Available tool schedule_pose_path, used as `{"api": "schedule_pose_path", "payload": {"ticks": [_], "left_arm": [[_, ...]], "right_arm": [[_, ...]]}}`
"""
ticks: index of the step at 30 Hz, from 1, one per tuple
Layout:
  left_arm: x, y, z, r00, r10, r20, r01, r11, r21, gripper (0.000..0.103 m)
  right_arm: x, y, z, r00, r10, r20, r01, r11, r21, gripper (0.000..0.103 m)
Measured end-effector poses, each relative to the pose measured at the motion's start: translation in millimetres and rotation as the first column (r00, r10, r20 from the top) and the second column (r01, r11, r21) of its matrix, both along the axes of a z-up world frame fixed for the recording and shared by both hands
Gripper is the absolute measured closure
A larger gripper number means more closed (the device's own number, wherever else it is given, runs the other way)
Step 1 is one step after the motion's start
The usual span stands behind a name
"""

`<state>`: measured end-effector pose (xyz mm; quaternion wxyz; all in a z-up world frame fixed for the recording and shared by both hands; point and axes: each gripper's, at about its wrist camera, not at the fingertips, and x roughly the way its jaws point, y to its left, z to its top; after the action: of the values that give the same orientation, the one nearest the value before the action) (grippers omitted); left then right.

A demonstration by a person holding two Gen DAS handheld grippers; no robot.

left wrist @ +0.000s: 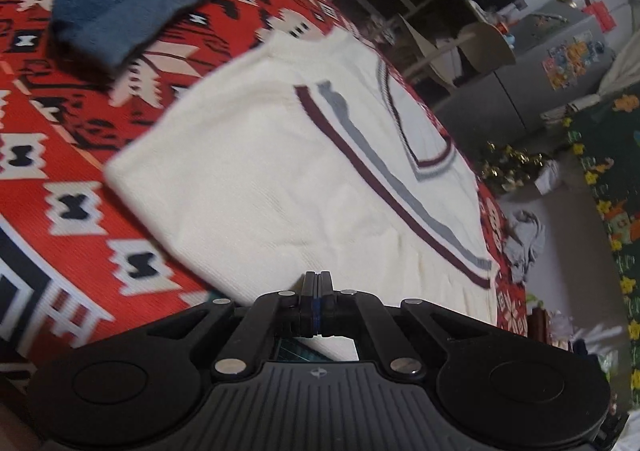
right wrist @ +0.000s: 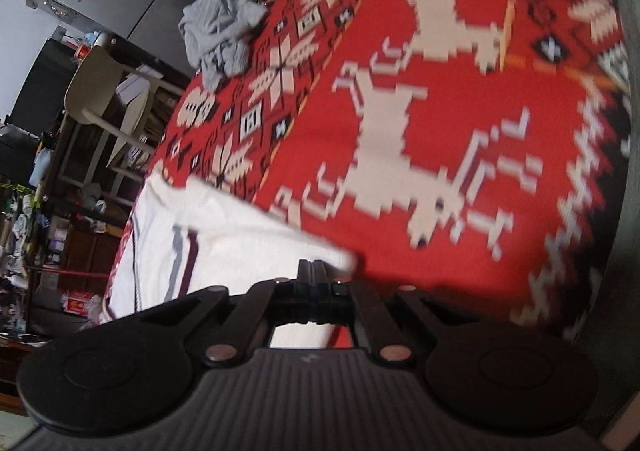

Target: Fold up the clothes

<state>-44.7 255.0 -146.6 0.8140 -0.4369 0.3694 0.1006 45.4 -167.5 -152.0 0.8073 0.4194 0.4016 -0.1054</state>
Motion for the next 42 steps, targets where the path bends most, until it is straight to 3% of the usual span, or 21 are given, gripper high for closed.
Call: {"api": "schedule_pose_path", "payload": {"ticks": [4,7,11,16,19,22,25,30,33,38,42], "left_arm": [[-3.1,15.3,5.0,0.998,0.055,-0.025,-0.055,0.998,0.029,0.103],[-4.9,22.9,11.3,0.996,0.066,-0.058,-0.061,0.995,0.08,0.103],[-6.4,37.5,13.4,0.987,0.12,-0.109,-0.106,0.986,0.129,0.103],[-16.9,59.1,14.2,0.971,0.197,-0.134,-0.187,0.978,0.089,0.103],[-23.7,67.7,18.4,0.96,0.24,-0.145,-0.226,0.969,0.103,0.103],[-27.6,67.2,21.7,0.968,0.22,-0.119,-0.212,0.974,0.078,0.103],[-23.0,56.4,24.5,0.989,0.121,-0.08,-0.118,0.992,0.041,0.103],[-11.0,38.6,23.5,0.988,0.021,-0.153,-0.006,0.995,0.099,0.103],[-12.5,45.2,18.2,0.981,0.031,-0.193,-0.017,0.997,0.072,0.103],[-25.1,68.5,15.7,0.97,0.141,-0.199,-0.139,0.99,0.026,0.103],[-27.0,67.7,18.8,0.967,0.166,-0.194,-0.159,0.986,0.054,0.103]], "right_arm": [[0.3,5.1,9.1,0.999,0.049,0.009,-0.048,0.996,-0.079,0.103],[-5.2,17.3,19.9,0.988,0.144,0.047,-0.137,0.982,-0.134,0.102],[-8.5,18.4,23.9,0.984,0.166,0.063,-0.158,0.981,-0.11,0.097],[-11.0,4.4,11.1,0.995,0.099,0.027,-0.099,0.995,0.005,0.097],[-11.3,9.8,14.0,0.99,0.132,0.057,-0.132,0.991,-0.008,0.097],[-10.8,21.4,18.3,0.973,0.206,0.103,-0.208,0.978,0.003,0.097],[-10.6,53.9,12.7,0.919,0.371,0.135,-0.384,0.92,0.08,0.097],[-13.8,132.0,-5.4,0.744,0.634,0.212,-0.669,0.708,0.227,0.101],[-12.2,165.6,-8.5,0.661,0.706,0.255,-0.75,0.615,0.242,0.101],[-20.1,217.0,-15.2,0.539,0.794,0.282,-0.84,0.482,0.249,0.101],[-24.9,219.0,-24.7,0.558,0.787,0.263,-0.825,0.495,0.271,0.101]]}}
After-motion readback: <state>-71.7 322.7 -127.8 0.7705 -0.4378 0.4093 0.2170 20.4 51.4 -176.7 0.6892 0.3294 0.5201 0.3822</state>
